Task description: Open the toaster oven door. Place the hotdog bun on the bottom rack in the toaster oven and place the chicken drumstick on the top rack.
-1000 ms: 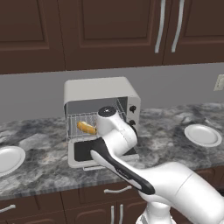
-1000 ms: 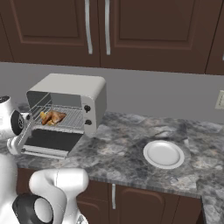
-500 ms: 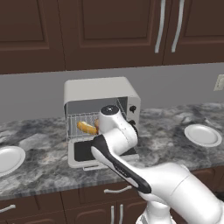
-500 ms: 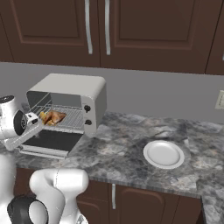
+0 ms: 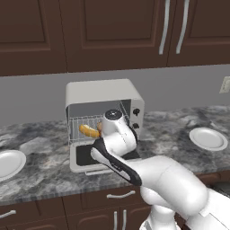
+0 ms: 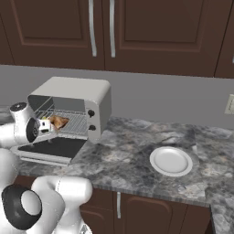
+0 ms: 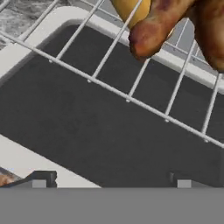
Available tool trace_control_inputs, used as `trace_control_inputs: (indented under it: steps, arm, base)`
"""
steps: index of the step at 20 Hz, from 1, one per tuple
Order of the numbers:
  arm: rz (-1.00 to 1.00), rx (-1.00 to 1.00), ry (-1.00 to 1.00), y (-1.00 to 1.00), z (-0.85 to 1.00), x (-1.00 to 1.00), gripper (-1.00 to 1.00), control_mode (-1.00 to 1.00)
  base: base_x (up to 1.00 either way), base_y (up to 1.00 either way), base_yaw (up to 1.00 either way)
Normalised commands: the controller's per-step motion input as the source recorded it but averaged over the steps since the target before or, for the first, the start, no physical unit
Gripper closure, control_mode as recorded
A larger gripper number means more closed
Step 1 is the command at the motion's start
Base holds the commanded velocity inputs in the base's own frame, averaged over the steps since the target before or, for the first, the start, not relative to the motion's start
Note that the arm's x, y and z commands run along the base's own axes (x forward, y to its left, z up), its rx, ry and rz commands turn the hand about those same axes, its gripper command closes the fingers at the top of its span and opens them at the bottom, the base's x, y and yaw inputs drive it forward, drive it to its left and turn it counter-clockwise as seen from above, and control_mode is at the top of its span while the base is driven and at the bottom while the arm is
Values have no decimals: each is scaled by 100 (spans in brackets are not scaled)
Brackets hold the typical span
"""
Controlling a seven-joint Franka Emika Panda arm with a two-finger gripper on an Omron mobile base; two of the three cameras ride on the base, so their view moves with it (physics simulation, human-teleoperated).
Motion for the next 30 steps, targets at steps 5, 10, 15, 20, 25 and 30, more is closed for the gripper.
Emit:
trace_control_inputs:
  steps: [5, 10, 15, 20, 25, 30]
  arm:
    - [-40, 20, 0, 14, -53, 46, -100, -100]
    - [-33, 17, 0, 12, -36, 58, -100, -100]
    - [-21, 10, -1, 0, -17, 29, -100, -100]
    - [-17, 7, 0, 0, -13, 5, -100, -100]
    - [-10, 5, 0, 0, -13, 12, -100, -100]
    - [-6, 3, 0, 0, -5, 9, -100, -100]
  base:
    - [0, 0, 0]
    - [0, 0, 0]
    - [0, 0, 0]
    - [0, 0, 0]
    - [0, 0, 0]
    - [0, 0, 0]
